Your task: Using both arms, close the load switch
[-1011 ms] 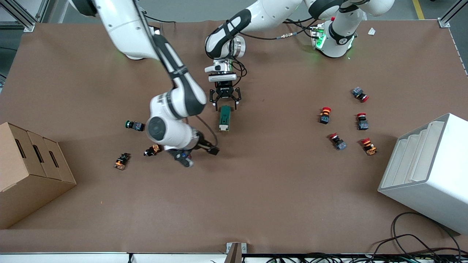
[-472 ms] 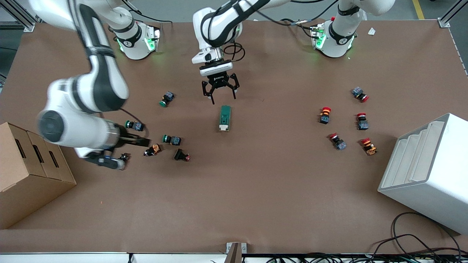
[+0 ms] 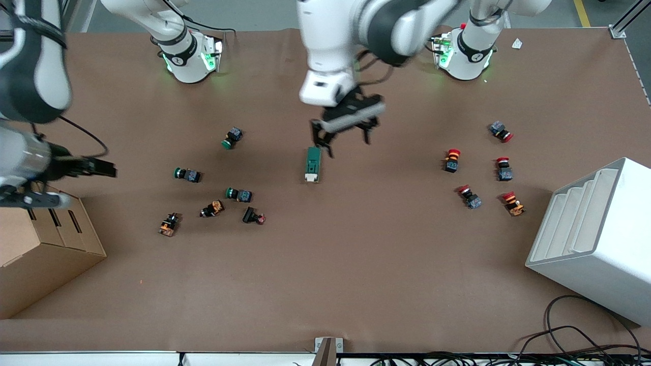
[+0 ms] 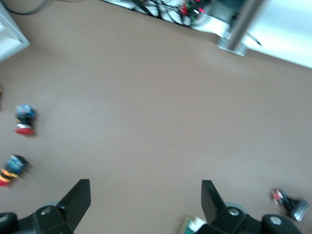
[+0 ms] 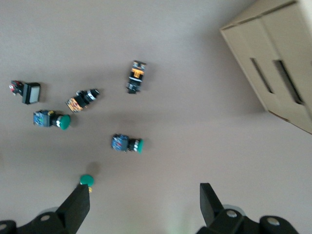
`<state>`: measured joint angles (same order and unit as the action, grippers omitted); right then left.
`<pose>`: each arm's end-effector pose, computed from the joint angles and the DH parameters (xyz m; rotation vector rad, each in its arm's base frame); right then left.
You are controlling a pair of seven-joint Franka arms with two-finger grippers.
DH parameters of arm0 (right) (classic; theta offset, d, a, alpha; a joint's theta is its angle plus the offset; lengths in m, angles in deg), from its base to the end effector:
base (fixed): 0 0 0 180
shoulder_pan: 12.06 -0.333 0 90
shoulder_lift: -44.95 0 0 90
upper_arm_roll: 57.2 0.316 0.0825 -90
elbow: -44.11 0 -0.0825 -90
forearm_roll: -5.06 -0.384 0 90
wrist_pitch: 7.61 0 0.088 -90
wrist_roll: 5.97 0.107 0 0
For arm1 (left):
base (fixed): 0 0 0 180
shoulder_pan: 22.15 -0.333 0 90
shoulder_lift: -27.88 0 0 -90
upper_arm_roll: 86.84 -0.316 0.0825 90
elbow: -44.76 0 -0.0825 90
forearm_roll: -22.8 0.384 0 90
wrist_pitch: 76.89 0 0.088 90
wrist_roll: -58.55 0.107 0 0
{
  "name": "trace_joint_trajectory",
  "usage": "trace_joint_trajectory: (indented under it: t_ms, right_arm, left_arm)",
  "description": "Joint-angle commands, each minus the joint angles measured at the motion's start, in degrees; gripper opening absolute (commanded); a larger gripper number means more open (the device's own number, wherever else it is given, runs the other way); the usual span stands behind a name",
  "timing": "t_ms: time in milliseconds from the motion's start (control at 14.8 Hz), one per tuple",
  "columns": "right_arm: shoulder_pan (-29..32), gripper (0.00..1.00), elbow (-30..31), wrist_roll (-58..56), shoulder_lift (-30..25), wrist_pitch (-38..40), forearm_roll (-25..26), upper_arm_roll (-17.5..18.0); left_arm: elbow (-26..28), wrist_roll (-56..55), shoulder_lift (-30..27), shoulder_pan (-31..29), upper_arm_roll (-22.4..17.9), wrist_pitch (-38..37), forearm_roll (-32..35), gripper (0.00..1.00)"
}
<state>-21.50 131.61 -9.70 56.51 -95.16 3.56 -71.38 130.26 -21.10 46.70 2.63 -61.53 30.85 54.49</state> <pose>0.5992 -0.0343 0.5279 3.1176 -0.0297 -0.3064 0.4855 -0.4579 0.5123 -2.9378 -0.5910 -0.6050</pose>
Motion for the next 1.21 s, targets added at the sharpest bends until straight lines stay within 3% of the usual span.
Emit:
trace_joint_trajectory:
  t_ms: [0, 404, 607, 742, 876, 1146]
  right_arm:
    - [1.8, 1.00, -5.7, -0.4, -0.5, 5.2, 1.7, 1.0]
    - [5.9, 1.00, -11.2, -0.1, 0.0, 9.3, 1.3, 1.0]
    - [7.2, 1.00, -12.4, -0.5, 0.0, 11.2, 0.7, 1.1]
    - [6.5, 1.00, -12.4, 0.1, 0.0, 11.4, 0.6, 1.4]
    - [6.5, 1.00, -12.4, 0.1, 0.0, 11.4, 0.4, 1.5]
    - [6.3, 1.00, -12.0, -0.1, -0.6, 12.4, -0.6, 1.6]
  left_arm:
    - [-1.8, 7.7, -1.2, -5.5, 0.8, -3.1, -4.7, 1.00]
    - [-2.2, 40.7, -7.4, -23.6, 0.9, -7.4, -13.8, 1.00]
    - [-2.2, 51.6, -10.4, -27.2, -0.3, -9.8, -16.7, 1.00]
    - [-1.6, 58.5, -13.2, -25.2, -8.1, -10.9, -22.2, 1.00]
    - [-0.1, 65.4, -15.6, -24.0, -13.2, -13.4, -27.0, 1.00]
    - [6.1, 72.1, -22.1, -24.0, -17.7, -16.0, -31.0, 1.00]
